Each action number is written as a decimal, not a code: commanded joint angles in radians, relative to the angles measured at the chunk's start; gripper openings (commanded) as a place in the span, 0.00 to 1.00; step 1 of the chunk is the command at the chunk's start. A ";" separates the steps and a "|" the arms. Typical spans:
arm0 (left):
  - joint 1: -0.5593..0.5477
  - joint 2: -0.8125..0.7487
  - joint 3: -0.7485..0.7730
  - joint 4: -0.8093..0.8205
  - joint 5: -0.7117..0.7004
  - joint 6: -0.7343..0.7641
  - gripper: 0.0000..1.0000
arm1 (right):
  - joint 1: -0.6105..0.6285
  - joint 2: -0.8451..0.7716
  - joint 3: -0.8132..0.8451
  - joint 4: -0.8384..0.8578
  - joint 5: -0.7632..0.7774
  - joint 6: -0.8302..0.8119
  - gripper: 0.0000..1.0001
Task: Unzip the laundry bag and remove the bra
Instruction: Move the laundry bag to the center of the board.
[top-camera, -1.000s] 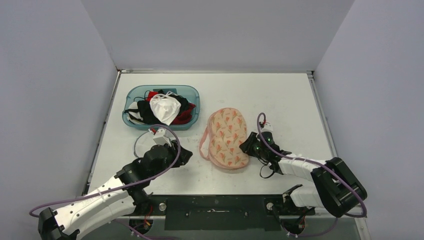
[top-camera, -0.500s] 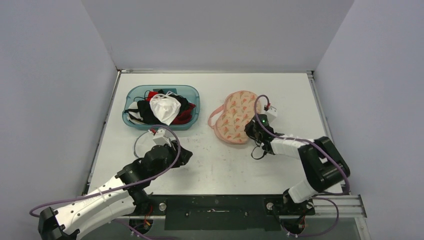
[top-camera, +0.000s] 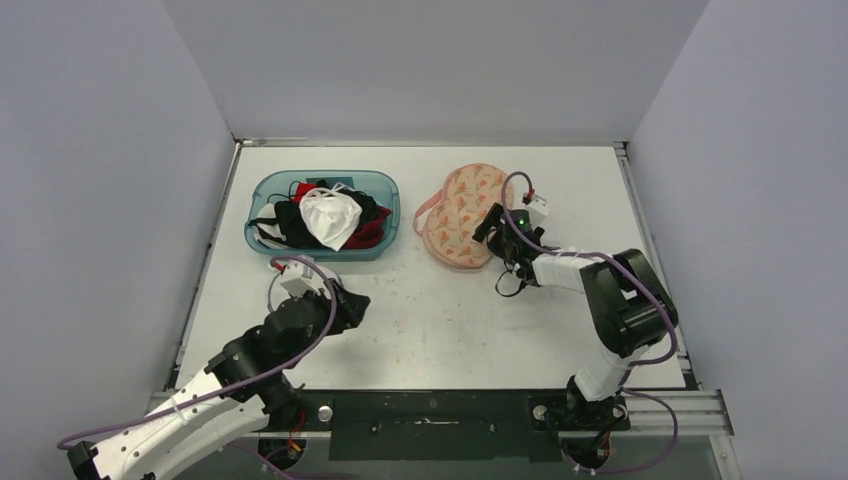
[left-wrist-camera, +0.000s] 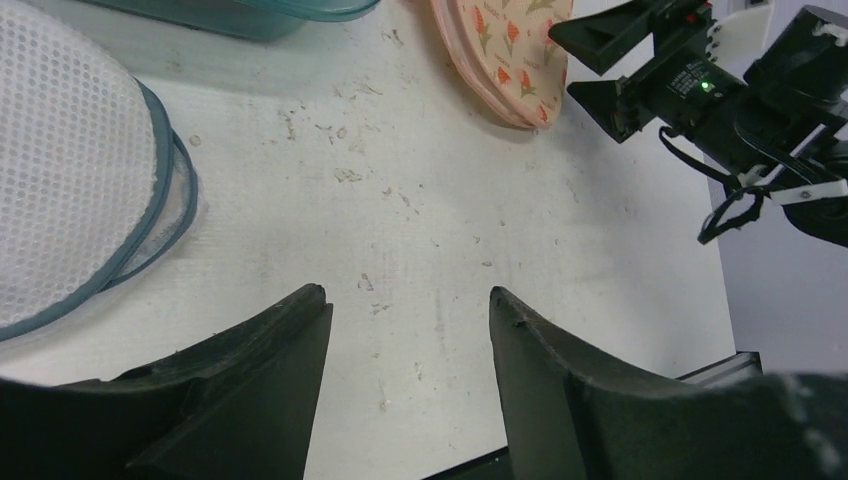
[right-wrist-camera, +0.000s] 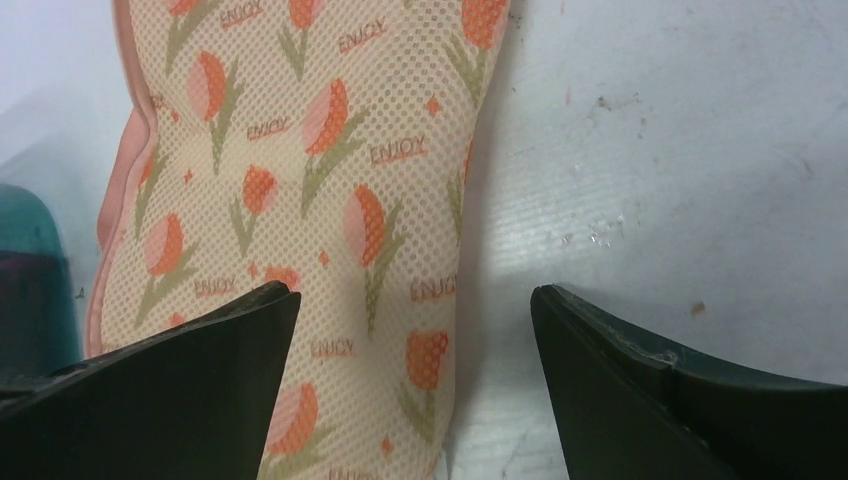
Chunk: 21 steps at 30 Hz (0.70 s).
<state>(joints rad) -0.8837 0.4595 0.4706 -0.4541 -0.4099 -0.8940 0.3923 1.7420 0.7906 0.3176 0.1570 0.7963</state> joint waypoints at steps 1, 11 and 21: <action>0.003 -0.029 0.035 -0.020 -0.068 0.017 0.60 | 0.033 -0.208 -0.030 -0.060 0.044 -0.037 0.93; 0.010 0.020 0.175 -0.056 -0.227 0.130 0.96 | 0.451 -0.689 0.003 -0.430 0.482 -0.251 0.93; 0.011 0.030 0.204 0.181 -0.255 0.479 0.96 | 0.492 -1.114 -0.213 -0.349 0.417 -0.157 0.90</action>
<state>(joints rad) -0.8745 0.4797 0.6594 -0.4400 -0.6350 -0.6125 0.8783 0.7334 0.6426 -0.0929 0.5671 0.6464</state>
